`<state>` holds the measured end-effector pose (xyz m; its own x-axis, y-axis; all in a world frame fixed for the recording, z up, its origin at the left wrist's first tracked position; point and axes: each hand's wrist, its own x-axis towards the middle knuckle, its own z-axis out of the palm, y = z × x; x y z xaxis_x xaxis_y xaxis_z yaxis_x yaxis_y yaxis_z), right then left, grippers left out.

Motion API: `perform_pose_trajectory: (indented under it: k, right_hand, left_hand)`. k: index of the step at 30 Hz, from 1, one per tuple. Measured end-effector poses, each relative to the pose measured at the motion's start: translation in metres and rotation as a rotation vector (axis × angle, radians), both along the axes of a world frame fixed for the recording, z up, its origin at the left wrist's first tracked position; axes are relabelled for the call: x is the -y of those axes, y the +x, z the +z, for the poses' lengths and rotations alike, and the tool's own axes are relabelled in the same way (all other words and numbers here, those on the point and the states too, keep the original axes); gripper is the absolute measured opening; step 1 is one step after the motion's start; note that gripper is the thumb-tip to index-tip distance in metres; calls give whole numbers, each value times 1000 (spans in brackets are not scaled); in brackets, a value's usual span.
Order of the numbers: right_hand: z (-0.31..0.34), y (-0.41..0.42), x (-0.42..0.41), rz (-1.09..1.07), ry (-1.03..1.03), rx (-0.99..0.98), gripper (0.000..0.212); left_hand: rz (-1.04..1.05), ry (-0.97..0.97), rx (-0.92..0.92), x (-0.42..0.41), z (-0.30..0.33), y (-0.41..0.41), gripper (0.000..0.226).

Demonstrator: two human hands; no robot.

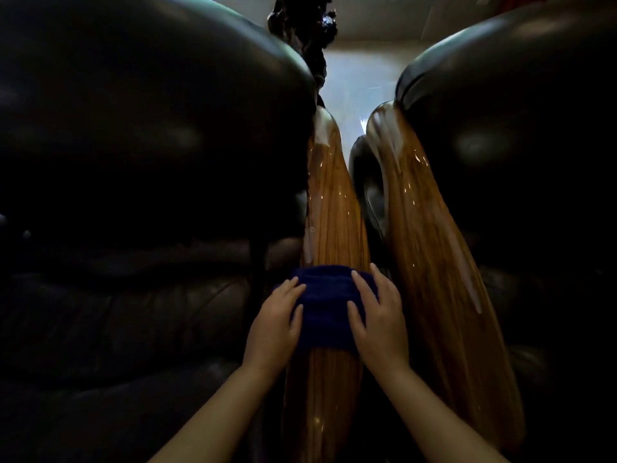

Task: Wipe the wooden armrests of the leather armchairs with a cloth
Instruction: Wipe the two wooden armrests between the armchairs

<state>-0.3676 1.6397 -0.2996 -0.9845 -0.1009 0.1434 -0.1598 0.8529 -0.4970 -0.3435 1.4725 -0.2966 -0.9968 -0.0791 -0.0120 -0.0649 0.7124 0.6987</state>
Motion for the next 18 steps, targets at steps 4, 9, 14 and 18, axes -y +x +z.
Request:
perform_pose_trajectory:
  k: [4, 9, 14, 18]
  right_hand:
    - [-21, 1, 20, -6, 91, 1, 58]
    - [-38, -22, 39, -104, 175, 48, 61]
    - [-38, -54, 46, -99, 248, 34, 60]
    - [-31, -94, 50, -90, 256, 9, 60]
  left_hand:
    - [-21, -103, 19, -15, -32, -4, 54]
    - [114, -171, 11, -31, -58, -27, 60]
    - [115, -144, -50, -28, -56, -62, 60]
    - [127, -144, -67, -24, -50, -101, 60]
